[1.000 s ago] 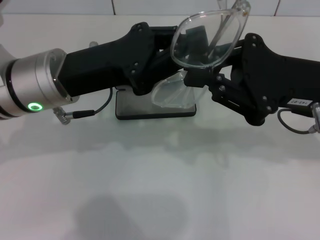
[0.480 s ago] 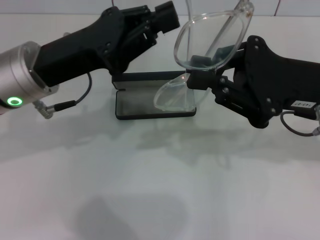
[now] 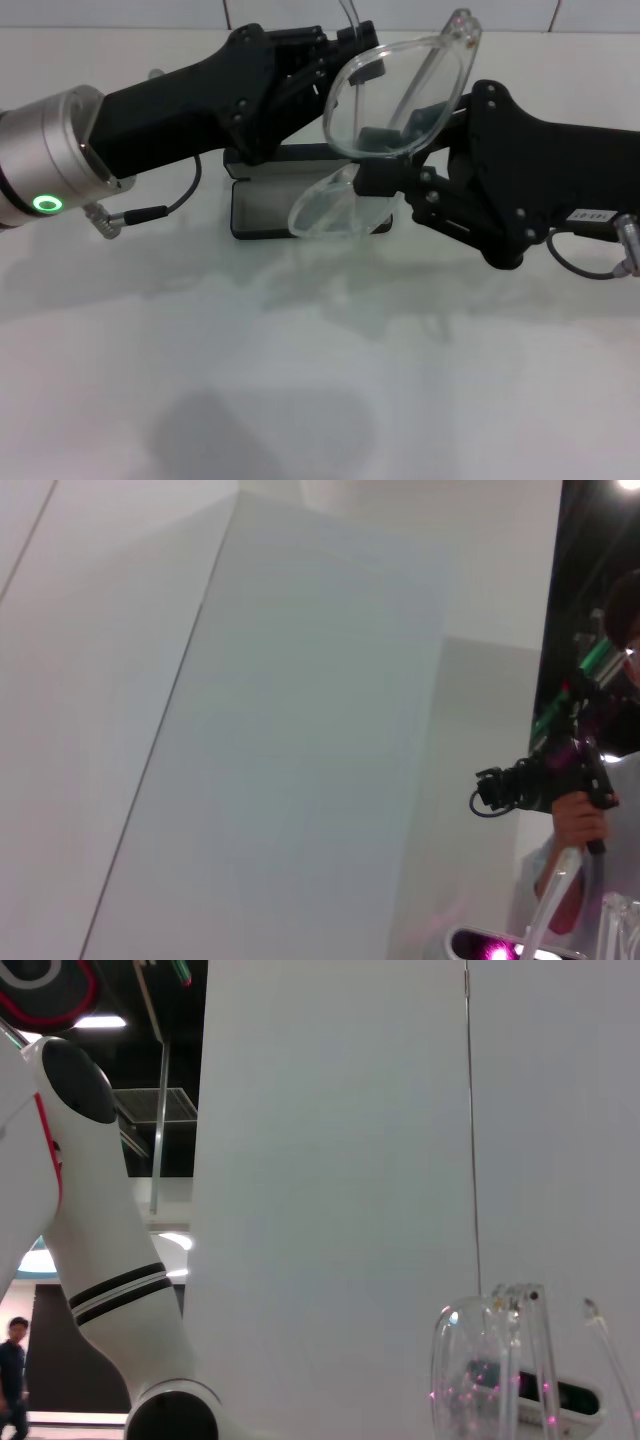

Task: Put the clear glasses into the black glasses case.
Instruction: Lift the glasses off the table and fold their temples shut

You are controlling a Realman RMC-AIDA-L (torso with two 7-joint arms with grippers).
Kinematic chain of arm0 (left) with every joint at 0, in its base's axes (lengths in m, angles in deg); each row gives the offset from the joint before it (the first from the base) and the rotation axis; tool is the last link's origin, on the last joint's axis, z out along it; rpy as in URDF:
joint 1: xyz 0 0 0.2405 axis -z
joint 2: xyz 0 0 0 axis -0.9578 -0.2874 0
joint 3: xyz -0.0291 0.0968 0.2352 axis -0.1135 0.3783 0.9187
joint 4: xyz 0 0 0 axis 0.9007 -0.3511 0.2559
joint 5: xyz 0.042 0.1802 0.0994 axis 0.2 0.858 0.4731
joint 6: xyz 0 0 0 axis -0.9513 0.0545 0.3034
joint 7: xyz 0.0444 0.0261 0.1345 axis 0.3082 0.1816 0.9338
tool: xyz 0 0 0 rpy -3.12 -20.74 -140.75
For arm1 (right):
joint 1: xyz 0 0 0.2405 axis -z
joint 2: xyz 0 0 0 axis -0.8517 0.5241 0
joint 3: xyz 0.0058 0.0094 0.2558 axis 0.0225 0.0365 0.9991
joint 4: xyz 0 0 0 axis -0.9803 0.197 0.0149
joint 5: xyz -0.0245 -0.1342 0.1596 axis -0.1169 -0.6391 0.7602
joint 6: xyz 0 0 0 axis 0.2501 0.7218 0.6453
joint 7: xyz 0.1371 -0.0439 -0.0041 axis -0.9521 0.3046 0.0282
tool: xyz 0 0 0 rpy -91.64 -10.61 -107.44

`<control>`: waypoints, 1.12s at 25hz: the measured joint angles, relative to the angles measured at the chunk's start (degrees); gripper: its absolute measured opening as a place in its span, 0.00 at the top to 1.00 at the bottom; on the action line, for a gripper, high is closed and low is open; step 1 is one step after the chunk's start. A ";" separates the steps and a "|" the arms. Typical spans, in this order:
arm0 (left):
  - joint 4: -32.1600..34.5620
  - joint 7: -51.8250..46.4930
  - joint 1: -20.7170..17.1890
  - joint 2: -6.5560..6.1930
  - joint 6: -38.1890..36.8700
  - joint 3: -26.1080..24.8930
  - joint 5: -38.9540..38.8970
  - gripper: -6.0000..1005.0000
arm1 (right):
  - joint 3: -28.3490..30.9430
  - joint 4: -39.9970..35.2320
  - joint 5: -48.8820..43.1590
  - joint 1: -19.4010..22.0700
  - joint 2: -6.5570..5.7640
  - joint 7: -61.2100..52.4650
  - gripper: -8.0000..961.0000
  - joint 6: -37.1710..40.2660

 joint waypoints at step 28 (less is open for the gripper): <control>0.00 0.29 0.29 0.00 -0.15 2.19 -0.45 0.89 | -0.95 0.67 0.20 -1.25 -0.03 -0.16 0.89 -2.73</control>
